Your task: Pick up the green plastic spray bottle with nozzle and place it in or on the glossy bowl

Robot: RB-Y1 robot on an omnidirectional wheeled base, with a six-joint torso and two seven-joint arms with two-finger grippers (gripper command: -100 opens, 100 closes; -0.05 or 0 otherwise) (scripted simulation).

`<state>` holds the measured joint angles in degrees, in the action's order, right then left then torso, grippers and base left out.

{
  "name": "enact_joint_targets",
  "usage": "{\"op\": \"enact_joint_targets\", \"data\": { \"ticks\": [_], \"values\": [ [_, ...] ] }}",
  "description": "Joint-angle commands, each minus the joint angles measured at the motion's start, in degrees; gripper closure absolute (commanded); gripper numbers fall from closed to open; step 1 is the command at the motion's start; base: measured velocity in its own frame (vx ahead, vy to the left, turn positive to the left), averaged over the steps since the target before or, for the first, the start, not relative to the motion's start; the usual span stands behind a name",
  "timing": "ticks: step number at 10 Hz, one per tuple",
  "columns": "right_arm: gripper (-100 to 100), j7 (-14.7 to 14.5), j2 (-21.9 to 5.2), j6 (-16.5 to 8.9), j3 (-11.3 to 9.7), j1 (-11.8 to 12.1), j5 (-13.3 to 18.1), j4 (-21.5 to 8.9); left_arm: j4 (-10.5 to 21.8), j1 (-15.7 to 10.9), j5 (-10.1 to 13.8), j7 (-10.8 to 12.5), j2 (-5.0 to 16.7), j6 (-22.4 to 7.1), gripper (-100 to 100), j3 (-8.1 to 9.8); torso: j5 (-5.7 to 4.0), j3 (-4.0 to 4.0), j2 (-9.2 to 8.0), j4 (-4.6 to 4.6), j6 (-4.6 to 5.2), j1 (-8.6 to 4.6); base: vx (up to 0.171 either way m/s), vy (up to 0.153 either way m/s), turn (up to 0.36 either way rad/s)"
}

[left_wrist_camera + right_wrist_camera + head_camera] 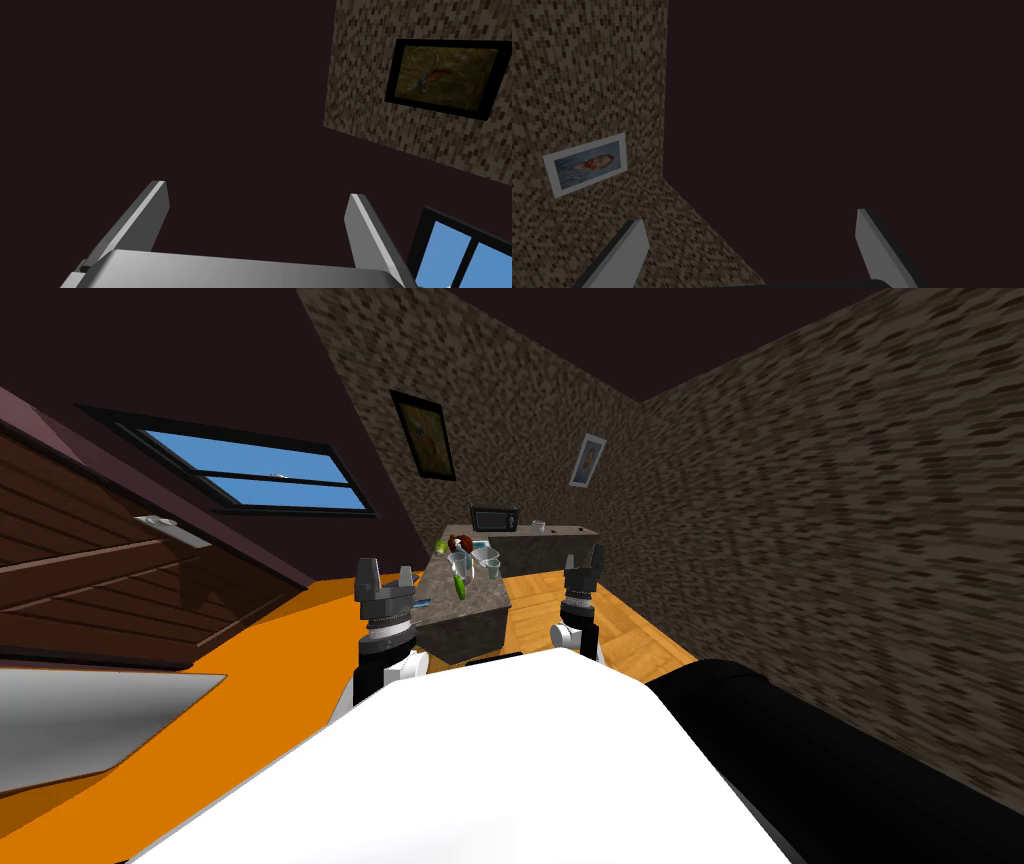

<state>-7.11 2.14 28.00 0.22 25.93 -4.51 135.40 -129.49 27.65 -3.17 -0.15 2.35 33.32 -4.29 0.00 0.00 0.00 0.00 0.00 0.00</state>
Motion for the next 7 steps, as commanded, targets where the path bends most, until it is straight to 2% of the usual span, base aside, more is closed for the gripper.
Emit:
{"op": "enact_joint_targets", "data": {
  "ticks": [1, 7],
  "values": [
    [0, 0.00, 0.00, 0.00, 0.00, 0.00, 0.00, 0.00, 0.90, -0.03, -0.20, -0.28, 2.19, -0.52, -100, -0.03, 0.00, 0.00, 0.00, 0.00, 0.00, 0.00, -0.013, -0.017, -0.005],
    [0, 0.00, 0.01, 0.00, -0.01, -0.01, 0.00, 0.00, 6.16, -0.17, -1.42, -1.98, 8.57, -3.67, -100, 0.11, -0.04, 0.09, -0.15, -0.03, 0.00, -0.20, -0.036, -0.047, -0.007]
  ]
}}
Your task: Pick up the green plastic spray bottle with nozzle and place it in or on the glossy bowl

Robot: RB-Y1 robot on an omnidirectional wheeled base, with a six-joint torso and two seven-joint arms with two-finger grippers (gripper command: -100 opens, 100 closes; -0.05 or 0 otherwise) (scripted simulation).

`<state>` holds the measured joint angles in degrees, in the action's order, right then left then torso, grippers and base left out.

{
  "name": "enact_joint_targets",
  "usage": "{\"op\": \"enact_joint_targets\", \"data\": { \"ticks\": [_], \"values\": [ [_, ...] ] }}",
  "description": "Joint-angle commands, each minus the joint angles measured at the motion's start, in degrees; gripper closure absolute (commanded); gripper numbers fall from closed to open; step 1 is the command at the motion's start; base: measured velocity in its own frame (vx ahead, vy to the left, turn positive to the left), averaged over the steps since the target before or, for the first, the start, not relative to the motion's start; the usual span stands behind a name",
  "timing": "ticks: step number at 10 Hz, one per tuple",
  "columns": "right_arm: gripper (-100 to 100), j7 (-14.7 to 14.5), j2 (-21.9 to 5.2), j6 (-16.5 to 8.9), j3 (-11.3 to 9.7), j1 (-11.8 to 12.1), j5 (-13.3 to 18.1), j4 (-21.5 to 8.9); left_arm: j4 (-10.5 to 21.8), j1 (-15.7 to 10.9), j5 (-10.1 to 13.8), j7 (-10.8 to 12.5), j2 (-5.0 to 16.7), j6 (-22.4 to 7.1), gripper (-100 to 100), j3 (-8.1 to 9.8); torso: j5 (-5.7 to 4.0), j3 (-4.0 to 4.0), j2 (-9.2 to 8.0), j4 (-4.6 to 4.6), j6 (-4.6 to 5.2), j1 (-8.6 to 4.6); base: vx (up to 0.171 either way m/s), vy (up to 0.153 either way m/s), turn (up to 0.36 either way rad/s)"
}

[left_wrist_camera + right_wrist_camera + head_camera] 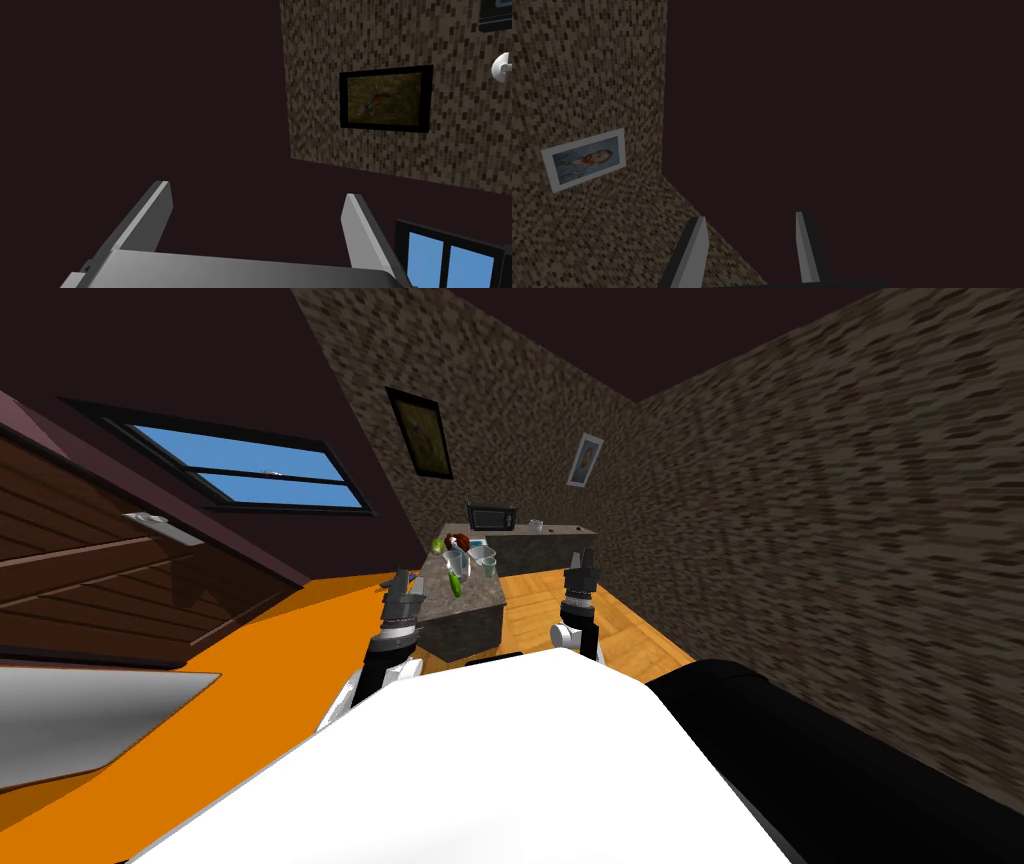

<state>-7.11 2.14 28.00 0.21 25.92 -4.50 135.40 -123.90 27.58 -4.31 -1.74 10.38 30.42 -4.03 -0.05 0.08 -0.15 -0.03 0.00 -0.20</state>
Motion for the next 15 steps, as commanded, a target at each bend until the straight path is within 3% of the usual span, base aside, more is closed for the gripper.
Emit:
{"op": "enact_joint_targets", "data": {
  "ticks": [1, 10, 15],
  "values": [
    [0, 0.00, 0.00, 0.00, 0.00, 0.00, 0.00, 0.00, 1.78, -0.11, -0.54, -0.78, 1.65, -1.48, -100, -0.11, 0.00, 0.00, 0.00, 0.00, 0.00, 0.00, -0.044, -0.066, -0.013],
    [0, 0.00, 0.00, 0.00, 0.00, 0.00, 0.00, 0.00, 12.94, 0.05, -3.05, -4.64, 11.41, -8.52, -100, 0.68, -0.04, 0.00, 0.00, 0.00, 0.00, -0.15, -0.048, -0.086, -0.013],
    [0, 0.00, 0.00, 0.00, 0.00, 0.01, 0.00, 0.00, 18.09, 0.21, -5.39, -6.72, 17.59, -13.11, -100, 2.86, -0.04, -0.13, 0.25, 0.04, 0.00, -0.14, 0.013, -0.097, -0.032]
  ]
}}
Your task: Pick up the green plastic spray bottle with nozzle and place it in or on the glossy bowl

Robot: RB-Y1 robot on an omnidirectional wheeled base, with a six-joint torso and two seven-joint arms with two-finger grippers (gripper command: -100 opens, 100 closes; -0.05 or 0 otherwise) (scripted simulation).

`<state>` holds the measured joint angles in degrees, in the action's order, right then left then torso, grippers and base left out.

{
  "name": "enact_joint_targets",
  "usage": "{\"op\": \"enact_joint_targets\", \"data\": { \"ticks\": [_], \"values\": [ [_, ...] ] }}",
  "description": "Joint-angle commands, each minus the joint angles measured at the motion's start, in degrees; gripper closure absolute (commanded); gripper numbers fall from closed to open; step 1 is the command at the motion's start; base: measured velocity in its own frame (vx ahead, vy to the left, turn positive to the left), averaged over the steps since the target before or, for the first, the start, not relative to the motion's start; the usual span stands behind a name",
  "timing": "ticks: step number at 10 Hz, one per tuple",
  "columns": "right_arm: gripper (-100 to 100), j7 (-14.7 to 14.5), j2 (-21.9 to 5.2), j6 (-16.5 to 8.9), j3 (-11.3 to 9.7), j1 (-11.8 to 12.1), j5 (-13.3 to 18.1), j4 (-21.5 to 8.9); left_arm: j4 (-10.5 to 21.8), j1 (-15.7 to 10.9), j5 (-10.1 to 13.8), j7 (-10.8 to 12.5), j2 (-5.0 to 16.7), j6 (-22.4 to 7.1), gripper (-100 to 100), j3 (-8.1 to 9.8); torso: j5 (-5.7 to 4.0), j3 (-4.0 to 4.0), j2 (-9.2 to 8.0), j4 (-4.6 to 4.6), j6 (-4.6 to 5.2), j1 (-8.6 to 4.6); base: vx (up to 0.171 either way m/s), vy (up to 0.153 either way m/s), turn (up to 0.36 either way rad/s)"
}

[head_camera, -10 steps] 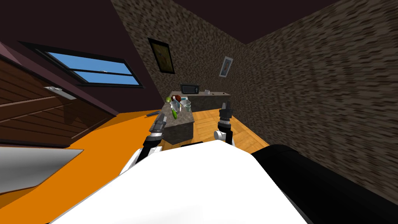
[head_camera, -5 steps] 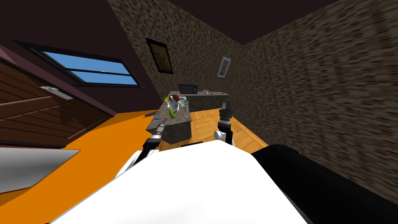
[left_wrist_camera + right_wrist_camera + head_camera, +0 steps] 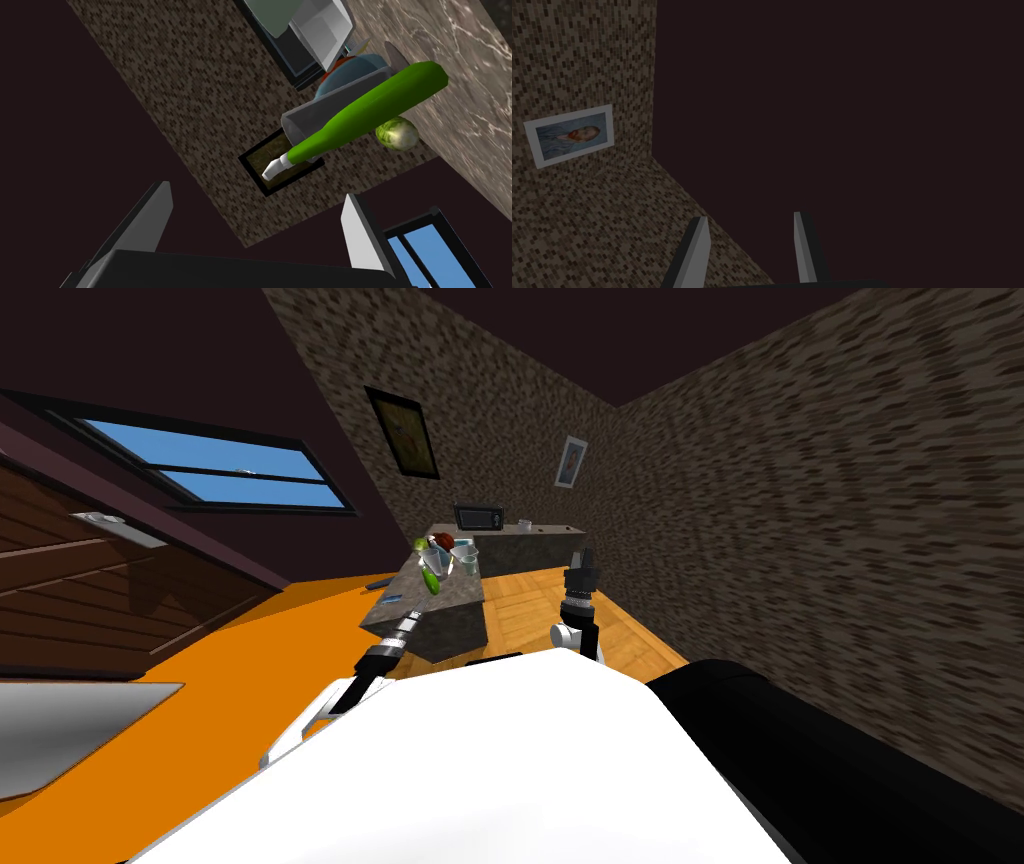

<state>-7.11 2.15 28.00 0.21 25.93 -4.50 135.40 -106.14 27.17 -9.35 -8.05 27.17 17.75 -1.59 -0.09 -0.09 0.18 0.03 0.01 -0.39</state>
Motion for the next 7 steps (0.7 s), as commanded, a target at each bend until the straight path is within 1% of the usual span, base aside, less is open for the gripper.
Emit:
{"op": "enact_joint_targets", "data": {
  "ticks": [1, 2, 3, 4, 5, 7],
  "values": [
    [0, 0.00, 0.00, 0.00, 0.00, 0.00, 0.00, 0.00, 1.24, 0.65, -0.97, -0.83, 2.04, -1.47, -100, 1.12, 0.00, 0.00, 0.00, 0.00, 0.00, 0.00, 0.060, -0.120, -0.056],
    [0, 0.00, 0.00, 0.00, 0.00, 0.00, 0.00, 0.00, 2.12, 0.67, -1.64, -1.26, 3.29, -2.52, -100, 1.88, -0.01, -0.02, 0.03, 0.01, 0.00, -0.03, 0.065, -0.120, -0.059],
    [0, 0.00, 0.00, 0.00, 0.00, 0.00, 0.00, 0.00, 2.12, 0.67, -1.64, -1.26, 3.29, -2.52, -100, 1.88, -0.02, -0.04, 0.06, 0.01, 0.00, -0.04, 0.055, -0.071, -0.008],
    [0, 0.00, 0.00, 0.00, 0.00, 0.00, 0.00, 0.00, 3.82, 0.72, -3.09, -2.13, 5.91, -4.67, -100, 3.57, 0.02, -0.03, 0.04, 0.01, -0.01, 0.11, 0.079, -0.100, -0.093],
    [0, 0.00, 0.00, 0.00, 0.00, 0.00, 0.00, 0.00, 3.82, 0.72, -3.09, -2.13, 5.91, -4.67, -100, 3.57, 0.00, -0.06, 0.11, 0.02, 0.01, 0.05, 0.077, -0.092, -0.041],
    [0, 0.00, 0.00, 0.00, 0.00, 0.00, 0.00, 0.00, 5.43, 0.78, -4.61, -3.03, 8.64, -6.85, -100, 5.39, 0.02, -0.06, 0.09, 0.02, -0.01, 0.12, 0.078, -0.083, -0.050]
  ]
}}
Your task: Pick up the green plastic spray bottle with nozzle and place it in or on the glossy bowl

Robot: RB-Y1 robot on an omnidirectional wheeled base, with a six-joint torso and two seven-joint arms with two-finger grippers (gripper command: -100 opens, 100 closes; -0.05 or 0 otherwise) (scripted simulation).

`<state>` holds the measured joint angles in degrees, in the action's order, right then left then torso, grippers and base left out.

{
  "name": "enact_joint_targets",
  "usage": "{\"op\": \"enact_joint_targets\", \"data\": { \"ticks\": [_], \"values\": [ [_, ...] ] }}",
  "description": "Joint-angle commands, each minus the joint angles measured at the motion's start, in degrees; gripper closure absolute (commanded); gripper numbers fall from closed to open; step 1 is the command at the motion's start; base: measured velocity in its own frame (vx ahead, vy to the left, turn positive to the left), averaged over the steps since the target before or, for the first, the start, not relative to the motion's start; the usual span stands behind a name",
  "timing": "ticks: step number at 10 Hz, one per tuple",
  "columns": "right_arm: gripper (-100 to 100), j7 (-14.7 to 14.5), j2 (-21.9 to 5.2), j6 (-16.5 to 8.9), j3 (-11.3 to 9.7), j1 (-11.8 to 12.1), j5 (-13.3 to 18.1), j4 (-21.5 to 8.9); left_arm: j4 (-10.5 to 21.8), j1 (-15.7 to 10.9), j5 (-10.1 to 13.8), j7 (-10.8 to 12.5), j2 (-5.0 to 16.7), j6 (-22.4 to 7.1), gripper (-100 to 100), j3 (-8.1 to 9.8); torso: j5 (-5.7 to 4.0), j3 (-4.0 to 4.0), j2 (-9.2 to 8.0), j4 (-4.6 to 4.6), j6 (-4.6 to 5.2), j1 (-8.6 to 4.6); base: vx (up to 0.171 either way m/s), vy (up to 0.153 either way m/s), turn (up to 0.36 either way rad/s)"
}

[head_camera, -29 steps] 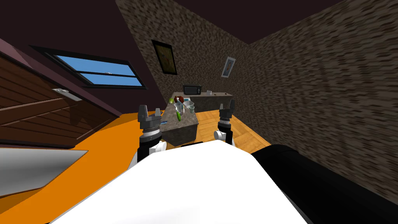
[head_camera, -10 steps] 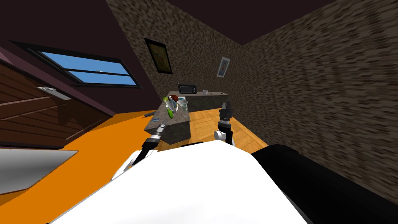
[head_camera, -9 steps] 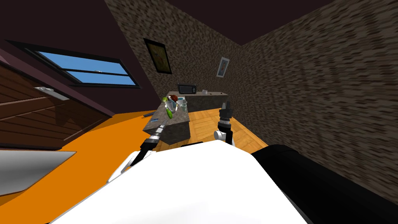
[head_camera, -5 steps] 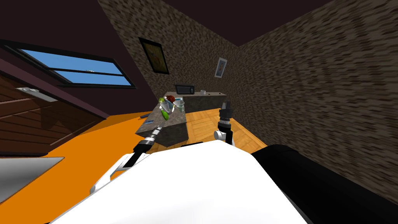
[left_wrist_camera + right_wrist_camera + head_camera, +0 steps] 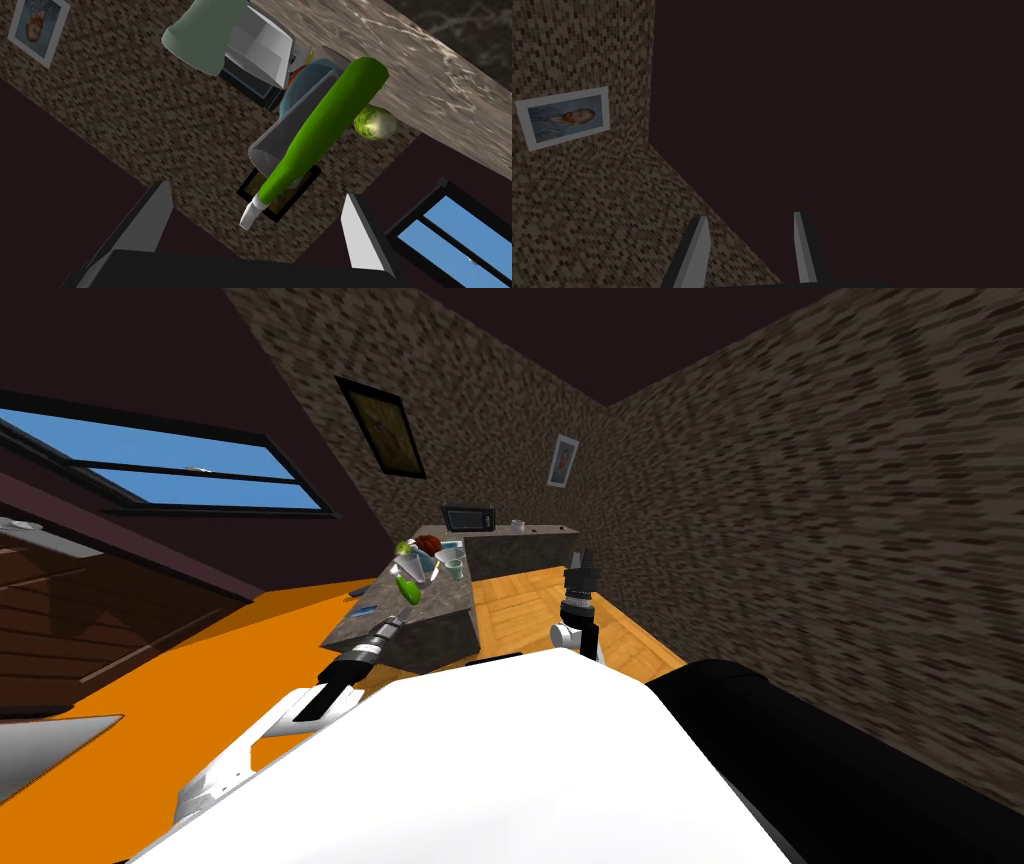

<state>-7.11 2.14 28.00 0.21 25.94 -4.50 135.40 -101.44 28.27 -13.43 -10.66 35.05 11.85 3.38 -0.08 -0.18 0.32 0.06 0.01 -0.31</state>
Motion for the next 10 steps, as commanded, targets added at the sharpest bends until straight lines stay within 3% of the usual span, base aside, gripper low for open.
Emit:
{"op": "enact_joint_targets", "data": {
  "ticks": [1, 6, 7, 10],
  "values": [
    [0, 0.00, 0.00, 0.00, 0.00, 0.00, 0.00, 0.00, 1.49, -0.28, -1.29, -0.87, 2.14, -2.02, -100, 1.33, 0.00, 0.00, 0.00, 0.00, 0.00, 0.00, 0.112, -0.094, -0.077],
    [0, 0.00, 0.00, 0.00, 0.00, 0.00, 0.00, 0.00, 5.31, 0.05, -5.32, -3.40, 9.52, -7.54, -100, 6.24, -0.01, -0.04, 0.06, 0.02, 0.00, 0.02, 0.104, -0.093, -0.067],
    [0, 0.00, 0.00, 0.00, 0.00, 0.00, 0.00, 0.00, 5.31, 0.05, -5.32, -3.40, 9.52, -7.54, -100, 6.24, 0.00, -0.05, 0.08, 0.02, 0.00, 0.00, 0.078, -0.067, -0.039],
    [0, 0.00, 0.00, 0.00, 0.00, 0.00, 0.00, 0.00, 6.97, 0.23, -7.00, -4.52, 12.37, -9.85, -100, 8.36, 0.02, 0.02, -0.05, 0.00, -0.02, 0.11, 0.081, -0.053, -0.043]
  ]
}}
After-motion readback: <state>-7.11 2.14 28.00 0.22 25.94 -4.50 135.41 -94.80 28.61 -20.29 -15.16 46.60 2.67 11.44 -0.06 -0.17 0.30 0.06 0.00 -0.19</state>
